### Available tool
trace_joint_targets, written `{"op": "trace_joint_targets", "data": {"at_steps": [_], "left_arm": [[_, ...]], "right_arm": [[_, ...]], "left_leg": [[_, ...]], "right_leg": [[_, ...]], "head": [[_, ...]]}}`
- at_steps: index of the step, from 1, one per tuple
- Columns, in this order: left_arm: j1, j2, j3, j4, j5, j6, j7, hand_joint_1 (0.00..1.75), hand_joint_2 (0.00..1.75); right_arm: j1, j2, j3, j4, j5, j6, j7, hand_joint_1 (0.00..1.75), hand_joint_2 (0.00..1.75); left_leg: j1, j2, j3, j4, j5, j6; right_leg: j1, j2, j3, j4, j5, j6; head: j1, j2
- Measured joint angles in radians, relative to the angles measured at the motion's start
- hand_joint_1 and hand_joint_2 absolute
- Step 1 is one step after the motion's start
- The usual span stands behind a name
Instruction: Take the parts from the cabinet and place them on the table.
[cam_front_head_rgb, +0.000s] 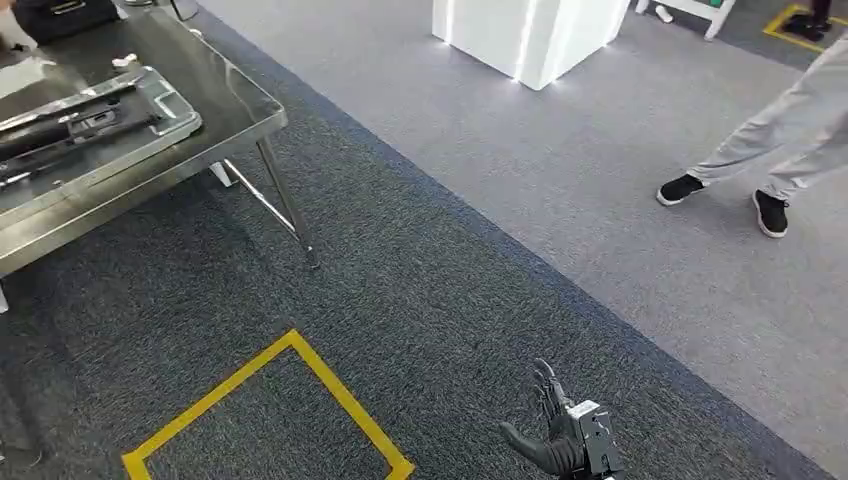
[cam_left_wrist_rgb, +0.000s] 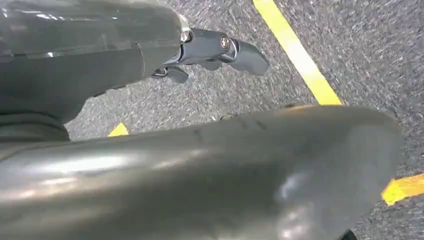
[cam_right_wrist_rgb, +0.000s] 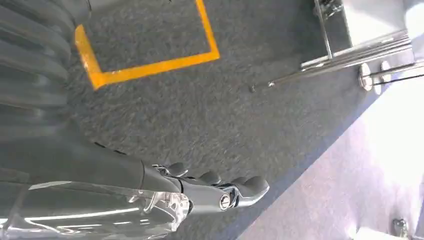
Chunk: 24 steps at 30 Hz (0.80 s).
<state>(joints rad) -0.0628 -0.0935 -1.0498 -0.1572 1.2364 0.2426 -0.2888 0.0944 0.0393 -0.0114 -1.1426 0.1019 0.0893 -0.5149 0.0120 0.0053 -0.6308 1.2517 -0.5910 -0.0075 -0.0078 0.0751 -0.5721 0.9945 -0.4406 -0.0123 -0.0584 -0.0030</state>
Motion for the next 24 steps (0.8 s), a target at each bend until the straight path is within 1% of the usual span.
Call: {"op": "trace_joint_targets", "data": {"at_steps": [1,2,3,4,5,6,7,8,9,10,11,12,13,14,15,16,17,18,19,20,22,23,24], "left_arm": [[0.000,0.000,0.000,0.000,0.001,0.001,0.000,0.00,0.00],[0.000,0.000,0.000,0.000,0.001,0.003,0.000,0.00,0.00],[0.002,0.000,0.000,0.000,0.003,0.004,0.000,0.00,0.00],[0.002,0.000,0.000,0.000,0.006,0.007,0.000,0.00,0.00],[0.002,0.000,0.000,0.000,0.008,0.009,0.000,0.00,0.00],[0.000,0.000,0.000,0.000,0.009,0.012,0.000,0.00,0.00],[-0.002,0.000,0.001,0.000,0.010,0.014,0.000,0.00,0.00],[-0.003,-0.002,0.001,-0.001,0.011,0.016,0.000,0.00,0.00],[-0.003,-0.001,0.002,0.000,0.011,0.018,0.000,0.00,0.00],[-0.001,-0.001,0.002,0.000,0.011,0.020,0.000,0.00,0.00],[0.002,-0.001,0.003,0.000,0.010,0.022,0.002,0.00,0.00],[0.004,-0.001,0.003,0.000,0.010,0.023,0.005,0.00,0.00],[0.003,-0.001,0.003,0.000,0.008,0.027,0.007,0.00,0.00],[0.002,-0.001,0.003,0.000,0.008,0.030,0.008,0.00,0.00],[0.001,-0.001,0.003,0.000,0.009,0.032,0.009,0.00,0.00],[0.001,-0.001,0.004,0.000,0.010,0.034,0.009,0.00,0.00],[0.000,-0.002,0.005,-0.001,0.010,0.035,0.009,0.00,0.00],[0.000,-0.002,0.006,0.000,0.010,0.036,0.010,0.00,0.00],[0.000,-0.002,0.006,0.000,0.010,0.037,0.011,0.00,0.00],[-0.002,-0.002,0.006,0.000,0.010,0.039,0.014,0.00,0.00],[-0.004,-0.005,0.006,-0.001,0.010,0.039,0.022,0.00,0.00],[-0.006,-0.007,0.006,-0.001,0.010,0.039,0.029,0.00,0.00],[-0.006,-0.007,0.006,-0.001,0.008,0.039,0.033,0.00,0.00]], "right_arm": [[-0.004,0.000,0.001,0.005,-0.004,0.000,-0.005,0.00,1.75],[-0.009,0.000,0.003,0.010,-0.008,0.002,-0.009,0.00,1.75],[-0.014,0.000,0.005,0.015,-0.015,0.003,-0.012,0.00,1.75],[-0.021,-0.002,0.009,0.024,-0.026,0.003,-0.019,0.00,1.75],[-0.026,-0.002,0.013,0.032,-0.034,0.003,-0.025,0.00,1.75],[-0.027,-0.007,0.015,0.042,-0.041,0.003,-0.030,0.00,1.75],[-0.027,-0.011,0.016,0.051,-0.047,0.003,-0.034,0.00,1.75],[-0.029,-0.017,0.017,0.060,-0.054,0.003,-0.039,0.00,1.75],[-0.034,-0.019,0.021,0.072,-0.062,0.003,-0.048,0.00,1.75],[-0.048,-0.024,0.026,0.087,-0.071,0.002,-0.056,0.00,1.75],[-0.063,-0.026,0.030,0.105,-0.079,0.000,-0.065,0.00,1.75],[-0.072,-0.028,0.032,0.119,-0.087,-0.002,-0.072,0.00,1.75],[-0.078,-0.030,0.035,0.133,-0.092,-0.004,-0.080,0.00,1.75],[-0.081,-0.033,0.039,0.145,-0.096,-0.006,-0.082,0.00,1.75],[-0.084,-0.036,0.042,0.158,-0.100,-0.008,-0.086,0.00,1.75],[-0.089,-0.039,0.043,0.167,-0.106,-0.010,-0.090,0.00,1.75],[-0.097,-0.042,0.046,0.177,-0.111,-0.013,-0.092,0.00,1.75],[-0.107,-0.043,0.048,0.184,-0.113,-0.013,-0.094,0.00,1.75],[-0.116,-0.044,0.049,0.192,-0.115,-0.014,-0.095,0.00,1.75],[-0.121,-0.045,0.050,0.198,-0.118,-0.015,-0.097,0.00,1.75],[-0.120,-0.052,0.050,0.211,-0.123,-0.019,-0.099,0.00,1.75],[-0.119,-0.055,0.050,0.215,-0.126,-0.025,-0.100,0.00,1.75],[-0.117,-0.055,0.050,0.218,-0.130,-0.031,-0.102,0.00,1.75]], "left_leg": [[0.002,-0.010,0.039,-0.092,0.054,0.002],[0.005,-0.040,0.076,-0.180,0.099,0.003],[0.007,-0.096,0.092,-0.222,0.099,0.007],[0.009,-0.090,0.092,-0.230,0.099,0.008],[0.006,-0.078,0.091,-0.228,0.099,0.011],[0.002,-0.069,0.093,-0.228,0.098,0.018],[0.000,-0.056,0.098,-0.232,0.103,0.026],[0.009,-0.040,0.101,-0.245,0.111,0.038],[0.006,-0.028,0.104,-0.250,0.113,0.044],[0.004,-0.012,0.104,-0.250,0.113,0.048],[0.001,0.004,0.103,-0.250,0.112,0.049],[-0.001,0.022,0.103,-0.250,0.110,0.051],[-0.002,0.036,0.103,-0.249,0.108,0.050],[-0.002,0.049,0.105,-0.249,0.106,0.050],[-0.002,0.062,0.108,-0.249,0.103,0.048],[-0.002,0.074,0.113,-0.249,0.100,0.045],[-0.002,0.087,0.119,-0.249,0.095,0.042],[-0.006,0.097,0.125,-0.249,0.091,0.037],[-0.012,0.106,0.126,-0.248,0.086,0.030],[-0.011,0.114,0.128,-0.249,0.084,0.026],[-0.011,0.137,0.136,-0.254,0.081,0.016],[-0.009,0.137,0.138,-0.250,0.073,0.007],[-0.005,0.079,0.134,-0.227,0.053,0.003]], "right_leg": [[-0.001,0.017,0.001,0.004,-0.002,0.003],[-0.001,0.030,0.001,0.009,-0.005,0.007],[0.001,0.042,-0.003,0.014,-0.007,0.012],[0.003,0.057,-0.010,0.021,-0.008,0.019],[0.000,0.065,-0.014,0.019,-0.005,0.025],[-0.002,0.076,-0.015,0.016,-0.003,0.033],[-0.004,0.088,-0.017,0.012,0.000,0.042],[-0.007,0.076,-0.017,0.019,-0.005,0.045],[0.002,0.009,-0.030,0.046,-0.024,0.046],[0.002,-0.036,-0.067,0.114,-0.064,0.050],[-0.001,-0.057,-0.110,0.198,-0.102,0.053],[-0.004,-0.065,-0.153,0.280,-0.132,0.056],[-0.006,-0.068,-0.179,0.328,-0.139,0.058],[-0.007,-0.071,-0.180,0.327,-0.124,0.059],[-0.008,-0.075,-0.155,0.277,-0.088,0.059],[-0.008,-0.084,-0.108,0.189,-0.043,0.057],[-0.006,-0.109,-0.052,0.086,0.000,0.052],[0.003,-0.175,-0.018,0.014,0.002,0.042],[0.009,-0.174,-0.017,0.015,0.006,0.037],[0.012,-0.155,-0.021,0.017,0.005,0.033],[0.015,-0.132,-0.026,0.017,0.003,0.026],[0.002,-0.116,-0.017,0.004,0.011,0.016],[0.001,-0.105,-0.014,-0.001,0.012,0.012]], "head": [[0.000,0.000],[0.000,0.000],[0.000,0.000],[0.000,0.000],[0.000,0.000],[0.000,0.000],[0.000,0.000],[0.000,0.000],[0.001,0.000],[0.001,0.000],[0.001,0.000],[0.001,0.000],[0.001,0.000],[0.001,0.000],[0.001,0.000],[0.001,0.000],[0.001,0.000],[0.001,0.000],[0.001,0.000],[0.001,0.000],[0.001,0.000],[0.001,0.000],[0.001,0.000]]}}
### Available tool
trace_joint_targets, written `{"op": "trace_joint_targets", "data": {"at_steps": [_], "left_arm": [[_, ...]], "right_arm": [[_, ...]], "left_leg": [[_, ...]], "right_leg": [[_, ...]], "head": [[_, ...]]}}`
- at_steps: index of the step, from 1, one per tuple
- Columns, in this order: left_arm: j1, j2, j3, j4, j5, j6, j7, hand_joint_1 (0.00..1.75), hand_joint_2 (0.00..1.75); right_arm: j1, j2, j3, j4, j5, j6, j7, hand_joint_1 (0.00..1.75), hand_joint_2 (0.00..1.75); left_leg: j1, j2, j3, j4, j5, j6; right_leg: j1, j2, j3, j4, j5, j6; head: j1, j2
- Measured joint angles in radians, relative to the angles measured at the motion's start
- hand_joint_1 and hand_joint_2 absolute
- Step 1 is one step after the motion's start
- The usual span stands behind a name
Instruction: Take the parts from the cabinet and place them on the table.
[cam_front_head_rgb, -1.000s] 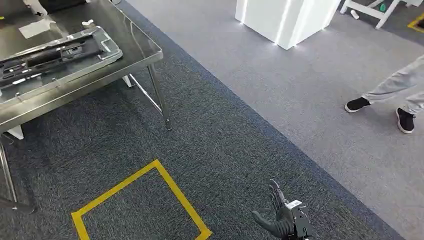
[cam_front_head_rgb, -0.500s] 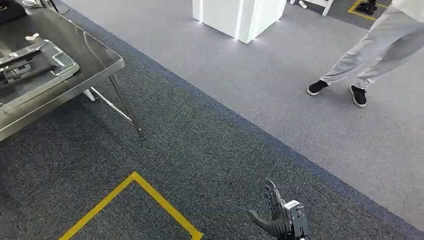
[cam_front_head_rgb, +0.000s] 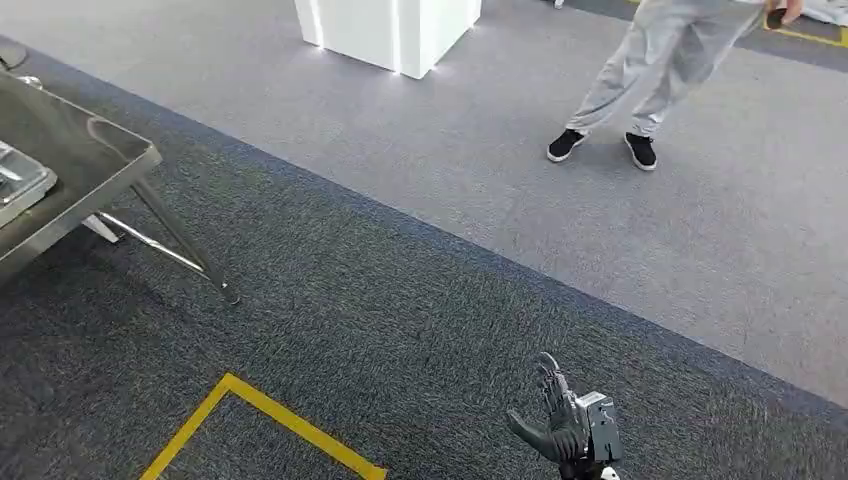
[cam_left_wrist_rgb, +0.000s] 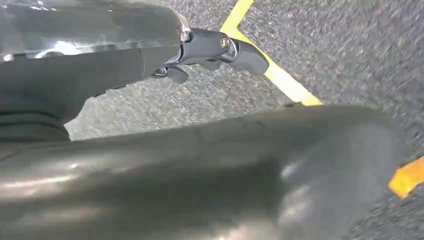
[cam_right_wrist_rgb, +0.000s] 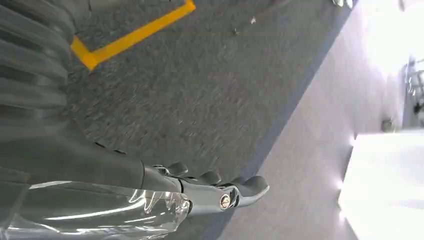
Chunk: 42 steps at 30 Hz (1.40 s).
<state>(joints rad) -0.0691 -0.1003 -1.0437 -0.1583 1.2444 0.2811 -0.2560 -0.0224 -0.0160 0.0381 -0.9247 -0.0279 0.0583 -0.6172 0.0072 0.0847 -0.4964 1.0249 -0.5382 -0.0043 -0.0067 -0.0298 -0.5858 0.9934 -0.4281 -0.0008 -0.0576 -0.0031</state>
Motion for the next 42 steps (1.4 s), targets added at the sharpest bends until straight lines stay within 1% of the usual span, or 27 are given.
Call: {"op": "trace_joint_targets", "data": {"at_steps": [1,2,4,5,6,8,9,10,14,16,17,19,20,21,23,24,25,29,30,32,34,35,37,38,39,40,42], "left_arm": [[0.002,0.000,0.000,0.000,0.000,-0.001,0.005,0.00,0.00],[0.003,-0.002,0.000,0.000,-0.002,-0.003,0.013,0.00,0.00],[0.007,-0.003,0.000,0.000,-0.003,-0.006,0.021,0.00,0.00],[0.010,-0.005,0.000,0.000,-0.003,-0.008,0.023,0.00,0.00],[0.010,-0.008,0.000,0.000,-0.003,-0.008,0.024,0.00,0.00],[0.010,-0.012,0.000,0.000,-0.009,-0.010,0.026,0.00,0.00],[0.010,-0.013,-0.001,0.000,-0.013,-0.010,0.028,0.00,0.00],[0.011,-0.014,-0.002,0.000,-0.019,-0.010,0.028,0.00,0.00],[0.001,-0.016,-0.010,0.000,-0.024,-0.027,0.026,0.00,0.00],[0.003,-0.014,-0.010,0.000,-0.024,-0.031,0.016,0.00,0.00],[0.005,-0.013,-0.010,0.000,-0.024,-0.033,0.010,0.00,0.00],[0.011,-0.009,-0.010,0.000,-0.022,-0.034,0.001,0.00,0.00],[0.011,-0.006,-0.010,0.000,-0.021,-0.032,-0.006,0.00,0.00],[0.010,-0.005,-0.010,0.000,-0.021,-0.031,-0.011,0.00,0.00],[0.007,-0.002,-0.010,0.000,-0.020,-0.027,-0.020,0.00,0.00],[0.006,-0.001,-0.010,0.000,-0.021,-0.026,-0.026,0.00,0.00],[0.005,0.001,-0.011,0.000,-0.026,-0.027,-0.031,0.00,0.00],[-0.001,0.010,-0.017,0.000,-0.038,-0.028,-0.049,0.00,0.00],[-0.003,0.015,-0.017,0.000,-0.032,-0.024,-0.056,0.00,0.00],[0.001,0.029,-0.016,0.001,-0.022,-0.017,-0.070,0.00,0.00],[0.010,0.039,-0.015,0.002,-0.008,-0.007,-0.080,0.00,0.00],[0.014,0.046,-0.014,0.005,0.003,0.002,-0.081,0.00,0.00],[0.025,0.061,-0.008,0.010,0.021,0.012,-0.086,0.00,0.00],[0.031,0.069,-0.005,0.011,0.031,0.014,-0.086,0.00,0.00],[0.036,0.076,-0.002,0.016,0.039,0.019,-0.085,0.00,0.00],[0.043,0.081,0.003,0.022,0.043,0.025,-0.081,0.00,0.00],[0.049,0.087,0.010,0.029,0.046,0.035,-0.067,0.00,0.00]], "right_arm": [[-0.001,0.000,0.000,0.002,-0.003,-0.006,0.002,0.00,1.75],[0.000,-0.003,0.000,0.002,-0.009,-0.013,0.003,0.00,1.75],[0.015,-0.006,0.000,0.000,-0.013,-0.030,0.016,0.00,1.75],[0.028,-0.008,0.000,-0.004,-0.013,-0.038,0.024,0.00,1.75],[0.043,-0.011,-0.001,-0.010,-0.013,-0.045,0.033,0.00,1.75],[0.064,-0.013,-0.003,-0.028,-0.014,-0.058,0.050,0.00,1.75],[0.074,-0.013,-0.006,-0.039,-0.014,-0.063,0.057,0.00,1.75],[0.080,-0.014,-0.009,-0.047,-0.014,-0.071,0.065,0.00,1.75],[0.140,-0.014,-0.024,-0.082,0.007,-0.092,0.085,0.00,1.75],[0.163,-0.010,-0.025,-0.091,0.011,-0.090,0.083,0.00,1.75],[0.162,-0.010,-0.025,-0.092,0.012,-0.088,0.079,0.00,1.75],[0.162,-0.006,-0.025,-0.091,0.012,-0.079,0.071,0.00,1.75],[0.162,-0.003,-0.025,-0.087,0.012,-0.071,0.065,0.00,1.75],[0.160,-0.002,-0.024,-0.079,0.011,-0.066,0.059,0.00,1.75],[0.147,0.004,-0.024,-0.059,0.009,-0.056,0.040,0.00,1.75],[0.139,0.007,-0.024,-0.051,0.008,-0.051,0.033,0.00,1.75],[0.129,0.013,-0.024,-0.042,0.008,-0.050,0.029,0.00,1.75],[0.106,0.032,-0.024,0.012,-0.010,-0.050,0.018,0.00,1.75],[0.102,0.039,-0.024,0.032,-0.018,-0.043,0.014,0.00,1.75],[0.084,0.051,-0.023,0.071,-0.024,-0.034,0.005,0.00,1.75],[0.061,0.069,-0.016,0.116,-0.024,-0.030,-0.006,0.00,1.75],[0.054,0.078,-0.013,0.140,-0.026,-0.027,-0.013,0.00,1.75],[0.046,0.093,-0.007,0.179,-0.030,-0.025,-0.026,0.00,1.75],[0.042,0.102,-0.003,0.197,-0.031,-0.025,-0.034,0.00,1.75],[0.037,0.109,0.001,0.210,-0.030,-0.027,-0.043,0.00,1.75],[0.032,0.117,0.005,0.222,-0.030,-0.034,-0.050,0.00,1.75],[0.019,0.130,0.009,0.243,-0.027,-0.046,-0.059,0.00,1.75]], "left_leg": [[0.000,-0.044,-0.024,0.056,-0.035,0.000],[0.002,-0.066,-0.060,0.134,-0.077,-0.001],[0.003,-0.076,-0.136,0.289,-0.132,-0.003],[0.003,-0.077,-0.146,0.301,-0.121,-0.002],[0.003,-0.078,-0.135,0.262,-0.083,-0.001],[0.006,-0.095,-0.069,0.098,0.020,0.003],[0.011,-0.142,-0.040,0.015,0.054,0.005],[0.011,-0.174,-0.032,-0.002,0.038,0.004],[0.006,-0.132,-0.025,-0.009,0.048,0.032],[0.007,-0.103,-0.020,-0.022,0.056,0.046],[0.004,-0.088,-0.022,-0.022,0.055,0.048],[-0.002,-0.054,-0.023,-0.022,0.052,0.050],[-0.003,-0.039,-0.023,-0.021,0.051,0.050],[-0.004,-0.024,-0.021,-0.021,0.048,0.049],[-0.004,0.002,-0.014,-0.021,0.042,0.044],[-0.005,0.013,-0.008,-0.021,0.039,0.041],[-0.011,0.020,-0.005,-0.022,0.035,0.035],[-0.006,0.057,0.010,-0.027,0.026,0.013],[-0.002,0.047,0.010,-0.020,0.015,0.007],[0.001,-0.053,-0.032,0.083,-0.049,0.003],[0.003,-0.078,-0.118,0.254,-0.122,-0.002],[0.003,-0.080,-0.146,0.303,-0.127,-0.003],[0.003,-0.081,-0.135,0.245,-0.061,-0.004],[0.005,-0.086,-0.100,0.155,-0.004,-0.003],[0.009,-0.111,-0.059,0.050,0.053,-0.004],[0.014,-0.161,-0.038,0.006,0.050,-0.005],[0.008,-0.149,-0.045,0.001,0.052,0.002]], "right_leg": [[-0.001,0.010,-0.001,0.000,0.001,-0.006],[-0.001,0.024,-0.001,0.000,0.000,-0.008],[0.003,0.058,-0.001,0.002,0.000,-0.011],[0.003,0.074,0.000,0.003,-0.001,-0.011],[0.003,0.091,0.002,0.005,-0.002,-0.009],[0.001,0.124,0.006,0.011,-0.005,-0.004],[0.000,0.139,0.004,0.016,-0.008,0.001],[0.006,0.151,-0.001,0.023,-0.011,0.007],[-0.002,0.194,-0.010,0.016,-0.001,0.037],[0.001,0.084,-0.038,0.078,-0.048,0.039],[0.000,0.057,-0.075,0.149,-0.086,0.043],[-0.006,0.038,-0.153,0.305,-0.148,0.050],[-0.008,0.036,-0.169,0.337,-0.148,0.052],[-0.009,0.033,-0.157,0.312,-0.123,0.052],[-0.008,0.015,-0.062,0.142,-0.038,0.047],[-0.004,-0.019,-0.008,0.049,-0.007,0.040],[0.006,-0.061,0.005,0.025,-0.019,0.026],[0.015,-0.017,0.000,0.015,-0.016,0.009],[-0.002,-0.001,0.011,0.001,-0.006,-0.002],[0.001,0.020,0.010,-0.001,-0.003,-0.012],[0.003,0.053,0.009,0.000,-0.005,-0.016],[0.003,0.070,0.010,0.002,-0.005,-0.017],[0.003,0.102,0.013,0.006,-0.008,-0.015],[0.001,0.119,0.015,0.009,-0.010,-0.011],[0.000,0.136,0.015,0.015,-0.013,-0.007],[-0.001,0.147,0.011,0.020,-0.017,-0.002],[-0.001,0.163,0.004,0.026,-0.017,0.009]], "head": [[0.000,0.000],[0.000,0.000],[0.000,0.000],[0.000,0.000],[0.000,0.000],[0.000,0.000],[0.000,0.000],[0.000,0.000],[0.000,0.000],[0.000,0.000],[0.000,0.000],[0.000,0.000],[0.000,0.000],[0.000,0.000],[0.000,0.000],[0.000,0.000],[0.000,0.000],[0.000,0.000],[0.000,0.000],[0.000,0.000],[0.000,0.000],[0.000,0.000],[0.000,0.000],[0.000,0.000],[0.000,0.000],[0.000,0.000],[0.000,0.000]]}}
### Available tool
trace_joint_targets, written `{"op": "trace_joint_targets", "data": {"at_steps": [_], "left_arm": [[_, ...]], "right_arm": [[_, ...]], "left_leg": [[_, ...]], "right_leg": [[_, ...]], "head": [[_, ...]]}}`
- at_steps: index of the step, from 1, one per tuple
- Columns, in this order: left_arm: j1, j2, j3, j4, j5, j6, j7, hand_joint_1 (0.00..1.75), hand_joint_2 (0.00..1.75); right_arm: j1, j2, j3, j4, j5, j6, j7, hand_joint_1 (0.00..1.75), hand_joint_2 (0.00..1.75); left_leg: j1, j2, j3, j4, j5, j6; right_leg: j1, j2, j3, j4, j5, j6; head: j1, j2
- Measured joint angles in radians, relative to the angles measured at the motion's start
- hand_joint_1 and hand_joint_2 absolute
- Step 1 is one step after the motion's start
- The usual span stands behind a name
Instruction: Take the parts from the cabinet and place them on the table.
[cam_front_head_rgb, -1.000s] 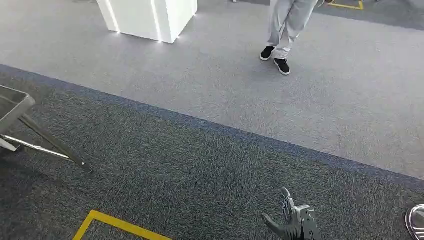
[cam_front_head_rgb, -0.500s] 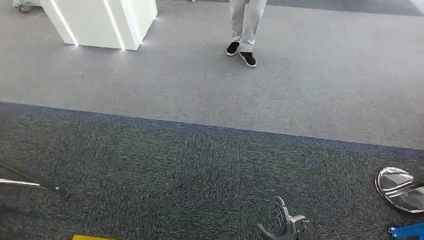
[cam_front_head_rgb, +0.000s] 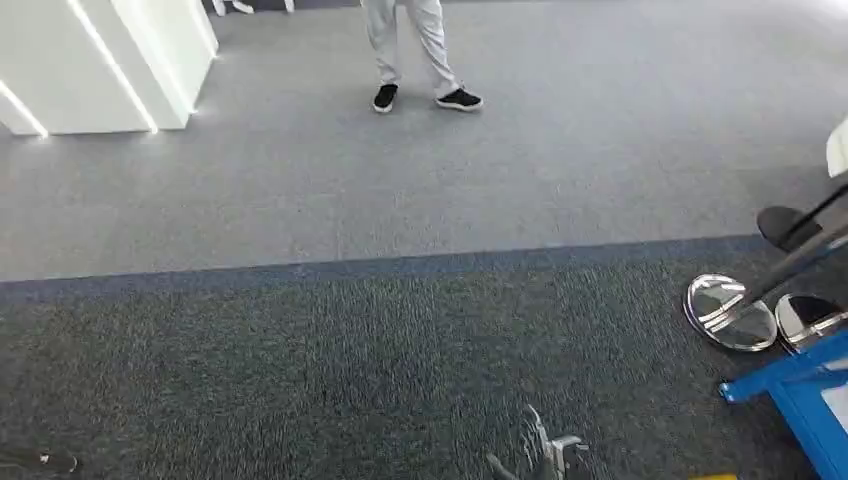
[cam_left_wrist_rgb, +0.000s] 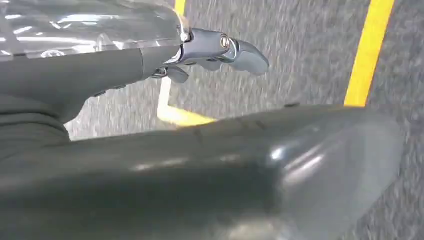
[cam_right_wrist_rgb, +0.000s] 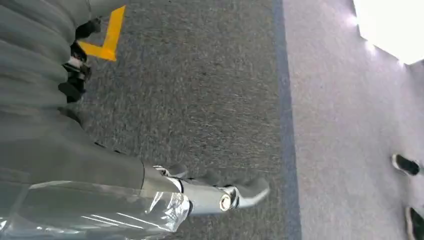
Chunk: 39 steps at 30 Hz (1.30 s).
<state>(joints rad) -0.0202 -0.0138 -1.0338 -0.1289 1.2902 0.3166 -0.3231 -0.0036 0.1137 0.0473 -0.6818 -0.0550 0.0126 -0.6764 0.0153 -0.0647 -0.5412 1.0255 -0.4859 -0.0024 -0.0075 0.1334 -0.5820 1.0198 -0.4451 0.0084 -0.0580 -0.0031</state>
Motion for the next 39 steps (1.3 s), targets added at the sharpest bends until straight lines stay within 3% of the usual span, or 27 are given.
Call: {"op": "trace_joint_targets", "data": {"at_steps": [2,3,4,5,7,8,9,10,12,13,14,17,18,20,21,23,24,25,27,28,32,33,34,35,36,37,39], "left_arm": [[0.000,0.006,0.003,0.003,0.001,0.007,0.014,0.00,0.00],[0.000,0.006,0.003,0.003,-0.003,0.010,0.019,0.00,0.00],[0.000,0.007,0.003,0.004,-0.010,0.010,0.023,0.00,0.00],[0.001,0.008,0.003,0.004,-0.019,0.008,0.022,0.00,0.00],[0.004,0.011,0.000,0.004,-0.034,-0.009,0.016,0.00,0.00],[0.003,0.011,-0.001,0.004,-0.038,-0.019,0.007,0.00,0.00],[0.001,0.013,-0.003,0.004,-0.046,-0.031,-0.004,0.00,0.00],[-0.003,0.013,-0.005,0.004,-0.052,-0.039,-0.014,0.00,0.00],[-0.012,0.013,-0.013,0.004,-0.055,-0.049,-0.035,0.00,0.00],[-0.015,0.013,-0.016,0.004,-0.054,-0.050,-0.042,0.00,0.00],[-0.018,0.013,-0.018,0.004,-0.051,-0.050,-0.048,0.00,0.00],[-0.028,0.013,-0.020,0.003,-0.046,-0.054,-0.071,0.00,0.00],[-0.033,0.013,-0.021,0.003,-0.047,-0.060,-0.074,0.00,0.00],[-0.034,0.014,-0.025,0.003,-0.055,-0.069,-0.083,0.00,0.00],[-0.033,0.013,-0.027,0.003,-0.058,-0.075,-0.085,0.00,0.00],[-0.031,0.013,-0.027,0.003,-0.059,-0.086,-0.085,0.00,0.00],[-0.030,0.012,-0.027,0.003,-0.059,-0.091,-0.081,0.00,0.00],[-0.030,0.012,-0.028,0.003,-0.063,-0.098,-0.075,0.00,0.00],[-0.030,0.010,-0.034,0.003,-0.073,-0.101,-0.058,0.00,0.00],[-0.029,0.009,-0.038,0.003,-0.078,-0.101,-0.053,0.00,0.00],[-0.029,0.009,-0.039,0.003,-0.079,-0.101,-0.052,0.00,0.00],[-0.029,0.008,-0.040,0.003,-0.080,-0.101,-0.050,0.00,0.00],[-0.027,0.002,-0.052,0.003,-0.086,-0.102,-0.032,0.00,0.00],[-0.029,-0.011,-0.054,0.002,-0.085,-0.102,-0.009,0.00,0.00],[-0.030,-0.015,-0.058,0.000,-0.085,-0.103,-0.002,0.00,0.00],[-0.028,-0.016,-0.061,0.000,-0.085,-0.103,0.003,0.00,0.00],[-0.023,-0.016,-0.067,0.000,-0.084,-0.099,0.013,0.00,0.00]], "right_arm": [[-0.004,0.004,0.006,0.019,0.000,-0.012,-0.004,0.00,1.75],[-0.006,0.004,0.006,0.025,0.000,-0.016,-0.006,0.00,1.75],[-0.008,0.004,0.006,0.028,-0.001,-0.019,-0.009,0.00,1.75],[-0.016,0.006,0.006,0.031,-0.003,-0.024,-0.011,0.00,1.75],[-0.034,0.009,0.006,0.032,-0.007,-0.029,-0.016,0.00,1.75],[-0.036,0.009,0.006,0.032,-0.009,-0.031,-0.017,0.00,1.75],[-0.035,0.009,0.006,0.032,-0.011,-0.031,-0.017,0.00,1.75],[-0.033,0.009,0.005,0.031,-0.011,-0.032,-0.015,0.00,1.75],[-0.031,0.010,0.004,0.024,-0.007,-0.031,-0.002,0.00,1.75],[-0.031,0.012,0.005,0.015,-0.001,-0.031,0.003,0.00,1.75],[-0.032,0.013,0.004,0.007,0.004,-0.030,0.010,0.00,1.75],[-0.030,0.020,0.005,-0.005,0.020,-0.028,0.020,0.00,1.75],[-0.029,0.020,0.004,-0.006,0.021,-0.028,0.021,0.00,1.75],[-0.031,0.026,0.004,-0.013,0.027,-0.025,0.029,0.00,1.75],[-0.036,0.029,0.004,-0.013,0.029,-0.024,0.032,0.00,1.75],[-0.039,0.036,0.004,-0.011,0.032,-0.022,0.035,0.00,1.75],[-0.038,0.037,0.004,-0.010,0.035,-0.019,0.036,0.00,1.75],[-0.039,0.037,0.004,-0.008,0.037,-0.016,0.036,0.00,1.75],[-0.044,0.040,0.004,-0.001,0.041,-0.009,0.035,0.00,1.75],[-0.046,0.042,0.004,0.000,0.043,-0.007,0.034,0.00,1.75],[-0.046,0.042,0.004,0.000,0.043,-0.007,0.034,0.00,1.75],[-0.047,0.042,0.004,0.001,0.044,-0.007,0.034,0.00,1.75],[-0.058,0.045,0.004,0.010,0.052,-0.005,0.032,0.00,1.75],[-0.061,0.045,0.004,0.028,0.052,-0.005,0.027,0.00,1.75],[-0.063,0.045,0.004,0.037,0.052,-0.005,0.023,0.00,1.75],[-0.068,0.045,0.004,0.040,0.052,-0.005,0.019,0.00,1.75],[-0.074,0.045,0.005,0.048,0.051,-0.003,0.015,0.00,1.75]], "left_leg": [[-0.007,0.016,0.007,-0.002,0.003,0.016],[0.002,0.031,0.008,-0.016,0.012,0.027],[-0.002,0.041,0.010,-0.020,0.014,0.032],[-0.003,0.052,0.009,-0.021,0.016,0.036],[-0.009,0.085,0.007,-0.020,0.015,0.038],[-0.011,0.101,0.007,-0.020,0.013,0.040],[-0.012,0.114,0.008,-0.020,0.012,0.040],[-0.013,0.127,0.010,-0.020,0.009,0.040],[-0.015,0.152,0.018,-0.021,0.004,0.037],[-0.016,0.163,0.024,-0.021,0.001,0.033],[-0.022,0.173,0.026,-0.020,-0.003,0.026],[-0.017,0.209,0.036,-0.024,-0.009,0.013],[-0.022,0.223,0.042,-0.024,-0.012,0.006],[-0.010,0.107,0.014,0.041,-0.056,-0.004],[-0.008,0.082,-0.022,0.116,-0.098,-0.007],[-0.004,0.071,-0.102,0.282,-0.164,-0.014],[-0.003,0.071,-0.116,0.306,-0.158,-0.016],[-0.002,0.071,-0.108,0.280,-0.127,-0.018],[0.006,0.056,-0.037,0.114,-0.023,-0.023],[0.011,0.034,-0.012,0.054,0.007,-0.027],[0.012,0.031,-0.010,0.049,0.009,-0.027],[0.014,0.018,-0.004,0.031,0.014,-0.028],[0.016,-0.027,0.000,0.009,-0.007,-0.022],[0.011,0.014,0.004,-0.001,0.002,0.004],[0.011,0.037,0.006,-0.009,0.008,0.016],[0.008,0.053,0.006,-0.009,0.007,0.018],[0.002,0.087,0.006,-0.009,0.004,0.022]], "right_leg": [[-0.004,0.019,-0.004,-0.006,0.004,0.016],[-0.004,0.021,-0.005,-0.002,0.002,0.020],[0.001,-0.043,-0.015,0.021,-0.017,0.021],[0.003,-0.088,-0.042,0.076,-0.053,0.023],[0.000,-0.122,-0.123,0.240,-0.129,0.028],[-0.001,-0.126,-0.152,0.299,-0.145,0.029],[-0.002,-0.128,-0.158,0.310,-0.135,0.029],[-0.002,-0.130,-0.137,0.270,-0.104,0.027],[0.004,-0.155,-0.039,0.089,-0.019,0.014],[0.015,-0.217,0.010,0.001,0.000,0.002],[0.022,-0.240,0.012,-0.006,-0.008,-0.008],[0.029,-0.196,0.006,-0.011,-0.004,-0.015],[0.023,-0.180,0.010,-0.022,0.002,-0.023],[0.013,-0.155,0.017,-0.032,0.011,-0.031],[0.011,-0.142,0.015,-0.031,0.010,-0.034],[0.012,-0.108,0.015,-0.030,0.010,-0.036],[0.012,-0.093,0.015,-0.027,0.010,-0.036],[0.010,-0.077,0.015,-0.024,0.009,-0.034],[0.003,-0.041,0.016,-0.012,0.003,-0.025],[0.002,-0.032,0.015,-0.005,0.000,-0.021],[0.002,-0.031,0.015,-0.004,0.000,-0.020],[0.001,-0.027,0.014,-0.002,-0.002,-0.018],[0.003,-0.002,-0.005,0.014,-0.005,-0.005],[-0.003,0.035,-0.016,0.006,0.006,0.020],[0.003,-0.068,-0.037,0.055,-0.030,0.023],[0.003,-0.103,-0.072,0.122,-0.068,0.027],[0.000,-0.125,-0.153,0.282,-0.132,0.030]], "head": [[0.000,0.000],[0.000,0.000],[0.000,0.000],[0.000,0.000],[0.000,0.000],[0.000,0.000],[0.000,0.000],[0.000,0.000],[0.000,0.000],[0.000,0.000],[0.000,0.000],[0.000,0.000],[0.000,0.000],[0.000,0.000],[0.000,0.000],[0.000,0.000],[-0.001,0.000],[0.000,0.000],[-0.001,0.000],[0.000,0.000],[0.000,0.000],[0.000,0.000],[0.000,0.000],[0.000,0.000],[0.002,0.000],[0.002,0.000],[0.002,0.000]]}}
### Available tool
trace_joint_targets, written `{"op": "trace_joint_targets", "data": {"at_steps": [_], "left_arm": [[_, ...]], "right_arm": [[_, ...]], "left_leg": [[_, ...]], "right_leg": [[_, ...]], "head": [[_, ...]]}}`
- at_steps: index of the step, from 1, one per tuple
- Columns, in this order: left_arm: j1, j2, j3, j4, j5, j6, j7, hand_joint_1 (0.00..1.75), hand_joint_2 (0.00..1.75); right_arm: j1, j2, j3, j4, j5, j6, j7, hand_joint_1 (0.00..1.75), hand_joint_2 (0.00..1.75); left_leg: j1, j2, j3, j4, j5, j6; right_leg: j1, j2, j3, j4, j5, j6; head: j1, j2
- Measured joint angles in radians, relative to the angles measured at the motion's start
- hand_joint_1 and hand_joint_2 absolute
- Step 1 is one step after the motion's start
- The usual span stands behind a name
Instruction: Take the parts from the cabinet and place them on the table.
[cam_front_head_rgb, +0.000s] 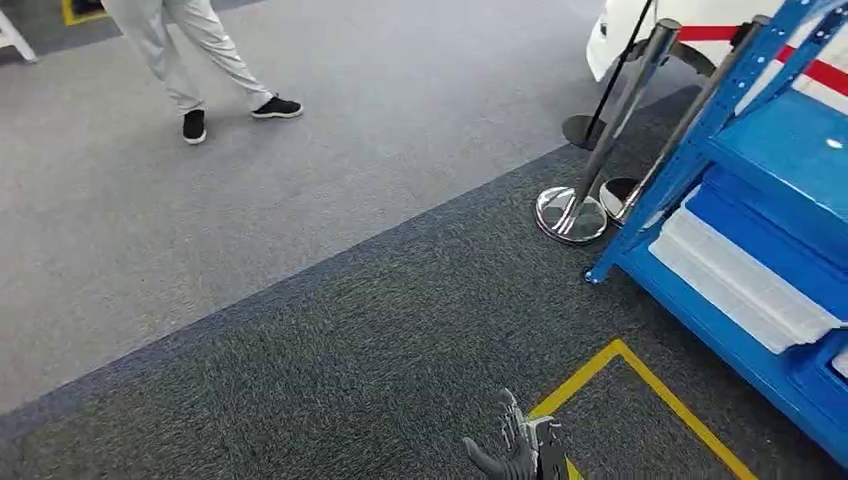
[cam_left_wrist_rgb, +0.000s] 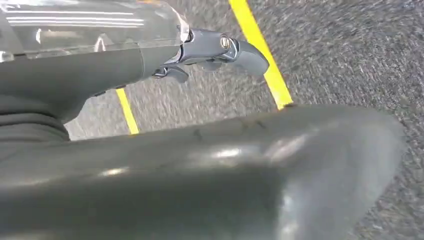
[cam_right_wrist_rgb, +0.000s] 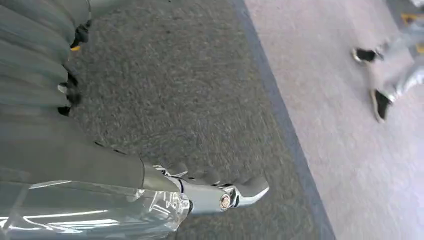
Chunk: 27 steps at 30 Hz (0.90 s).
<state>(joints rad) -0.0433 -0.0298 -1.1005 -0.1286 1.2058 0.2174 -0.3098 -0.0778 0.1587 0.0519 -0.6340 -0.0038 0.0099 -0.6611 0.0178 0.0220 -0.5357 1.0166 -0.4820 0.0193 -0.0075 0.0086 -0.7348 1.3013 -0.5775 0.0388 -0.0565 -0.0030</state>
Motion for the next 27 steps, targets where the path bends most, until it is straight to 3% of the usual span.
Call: {"op": "trace_joint_targets", "data": {"at_steps": [1,2,4,5,6,10,11,12,13,14,15,16,17,18,19,20,21,22,25,26,27], "left_arm": [[0.000,0.000,-0.003,0.000,0.000,0.002,0.003,0.00,0.00],[0.000,0.000,-0.004,0.000,0.000,0.003,0.008,0.00,0.00],[-0.002,-0.001,-0.008,0.000,0.000,0.003,0.011,0.00,0.00],[-0.003,-0.002,-0.009,0.000,0.000,0.003,0.012,0.00,0.00],[-0.003,-0.002,-0.010,0.000,0.000,0.003,0.013,0.00,0.00],[-0.009,-0.003,-0.011,-0.001,-0.001,0.003,0.013,0.00,0.00],[-0.010,-0.002,-0.011,-0.002,-0.002,0.004,0.014,0.00,0.00],[-0.011,-0.001,-0.011,-0.002,-0.002,0.005,0.013,0.00,0.00],[-0.010,-0.001,-0.011,-0.002,-0.002,0.007,0.014,0.00,0.00],[-0.009,-0.001,-0.011,-0.002,-0.002,0.007,0.014,0.00,0.00],[-0.008,-0.001,-0.012,-0.002,-0.001,0.009,0.015,0.00,0.00],[-0.008,-0.001,-0.012,-0.002,0.000,0.010,0.017,0.00,0.00],[-0.006,0.000,-0.012,-0.002,0.000,0.012,0.017,0.00,0.00],[-0.006,0.000,-0.012,-0.001,0.001,0.014,0.017,0.00,0.00],[-0.006,0.000,-0.012,-0.001,0.002,0.017,0.018,0.00,0.00],[-0.006,0.001,-0.012,-0.002,0.002,0.019,0.018,0.00,0.00],[-0.004,0.002,-0.013,-0.001,0.001,0.021,0.018,0.00,0.00],[-0.005,0.002,-0.014,-0.001,0.000,0.021,0.019,0.00,0.00],[-0.010,0.002,-0.024,-0.002,-0.002,0.022,0.017,0.00,0.00],[-0.011,-0.004,-0.027,-0.003,-0.003,0.022,0.011,0.00,0.00],[-0.012,-0.004,-0.029,-0.004,-0.003,0.025,0.007,0.00,0.00]], "right_arm": [[0.001,0.000,0.000,0.004,-0.001,0.002,-0.002,0.00,1.75],[0.002,0.000,0.000,0.009,-0.004,0.003,-0.005,0.00,1.75],[-0.001,0.000,0.000,0.015,-0.006,0.004,-0.007,0.00,1.75],[-0.004,0.000,0.000,0.017,-0.007,0.005,-0.008,0.00,1.75],[-0.008,0.000,0.000,0.018,-0.008,0.006,-0.009,0.00,1.75],[-0.015,-0.001,0.000,0.028,-0.022,0.002,-0.017,0.00,1.75],[-0.015,0.000,0.001,0.029,-0.024,0.001,-0.017,0.00,1.75],[-0.018,0.001,0.001,0.030,-0.025,0.001,-0.020,0.00,1.75],[-0.024,0.002,0.002,0.033,-0.026,0.001,-0.019,0.00,1.75],[-0.027,0.006,0.004,0.034,-0.026,0.001,-0.019,0.00,1.75],[-0.029,0.008,0.006,0.036,-0.027,0.001,-0.019,0.00,1.75],[-0.029,0.009,0.008,0.040,-0.027,0.001,-0.019,0.00,1.75],[-0.029,0.009,0.008,0.043,-0.028,0.001,-0.018,0.00,1.75],[-0.029,0.010,0.009,0.046,-0.030,0.002,-0.017,0.00,1.75],[-0.032,0.011,0.010,0.049,-0.031,0.003,-0.017,0.00,1.75],[-0.034,0.014,0.011,0.051,-0.032,0.005,-0.017,0.00,1.75],[-0.037,0.016,0.012,0.052,-0.033,0.007,-0.017,0.00,1.75],[-0.042,0.017,0.014,0.055,-0.034,0.008,-0.016,0.00,1.75],[-0.042,0.022,0.018,0.061,-0.034,0.011,-0.016,0.00,1.75],[-0.044,0.021,0.018,0.063,-0.035,0.011,-0.015,0.00,1.75],[-0.044,0.022,0.018,0.066,-0.035,0.011,-0.016,0.00,1.75]], "left_leg": [[-0.001,0.015,0.001,0.000,-0.002,0.001],[-0.001,0.029,0.003,0.000,-0.004,0.000],[-0.001,0.053,0.013,0.000,-0.011,-0.003],[-0.002,0.065,0.020,-0.001,-0.016,-0.008],[-0.004,0.075,0.024,-0.001,-0.021,-0.012],[-0.010,0.116,0.044,-0.011,-0.028,-0.032],[-0.006,0.110,0.046,-0.006,-0.040,-0.039],[-0.006,0.049,0.039,0.024,-0.060,-0.042],[-0.004,0.008,0.008,0.090,-0.098,-0.043],[-0.003,-0.009,-0.035,0.176,-0.137,-0.045],[-0.003,-0.014,-0.077,0.255,-0.164,-0.047],[-0.003,-0.015,-0.110,0.309,-0.169,-0.047],[-0.003,-0.015,-0.117,0.308,-0.151,-0.047],[-0.003,-0.016,-0.104,0.257,-0.104,-0.046],[-0.003,-0.023,-0.073,0.171,-0.047,-0.044],[-0.002,-0.045,-0.035,0.073,0.008,-0.043],[0.003,-0.096,-0.013,0.023,0.009,-0.039],[0.002,-0.111,-0.015,0.006,0.005,-0.039],[-0.006,-0.079,-0.013,0.009,0.012,-0.021],[0.005,-0.061,-0.012,-0.005,0.021,-0.011],[0.004,-0.050,-0.010,-0.009,0.024,-0.004]], "right_leg": [[0.000,-0.003,-0.023,0.042,-0.004,0.001],[0.000,-0.004,-0.018,0.027,0.018,0.000],[0.002,-0.017,0.062,-0.124,0.104,-0.007],[0.006,-0.049,0.117,-0.224,0.144,-0.015],[0.020,-0.113,0.140,-0.271,0.132,-0.028],[0.028,-0.064,0.136,-0.279,0.137,-0.047],[0.009,-0.048,0.150,-0.293,0.145,-0.054],[0.010,-0.038,0.153,-0.296,0.146,-0.061],[0.009,-0.026,0.153,-0.296,0.147,-0.068],[0.009,-0.010,0.153,-0.296,0.147,-0.068],[0.010,0.005,0.152,-0.295,0.146,-0.070],[0.012,0.023,0.153,-0.293,0.146,-0.070],[0.012,0.036,0.154,-0.292,0.146,-0.070],[0.012,0.055,0.155,-0.289,0.145,-0.069],[0.011,0.072,0.156,-0.285,0.143,-0.066],[0.009,0.087,0.156,-0.279,0.140,-0.062],[0.006,0.097,0.152,-0.275,0.137,-0.058],[0.011,0.108,0.143,-0.267,0.136,-0.051],[0.003,0.139,0.134,-0.278,0.148,-0.030],[0.006,0.146,0.132,-0.274,0.147,-0.024],[0.010,0.088,0.124,-0.253,0.128,-0.022]], "head": [[0.000,0.000],[0.000,0.000],[0.000,0.000],[0.000,0.000],[0.000,0.000],[0.000,0.000],[0.000,0.000],[-0.001,0.000],[-0.002,0.000],[-0.002,0.000],[-0.002,0.000],[-0.002,0.000],[-0.002,0.000],[-0.002,0.000],[-0.002,0.000],[-0.002,0.000],[-0.001,0.000],[-0.002,0.000],[-0.001,0.000],[-0.001,0.000],[-0.001,0.000]]}}
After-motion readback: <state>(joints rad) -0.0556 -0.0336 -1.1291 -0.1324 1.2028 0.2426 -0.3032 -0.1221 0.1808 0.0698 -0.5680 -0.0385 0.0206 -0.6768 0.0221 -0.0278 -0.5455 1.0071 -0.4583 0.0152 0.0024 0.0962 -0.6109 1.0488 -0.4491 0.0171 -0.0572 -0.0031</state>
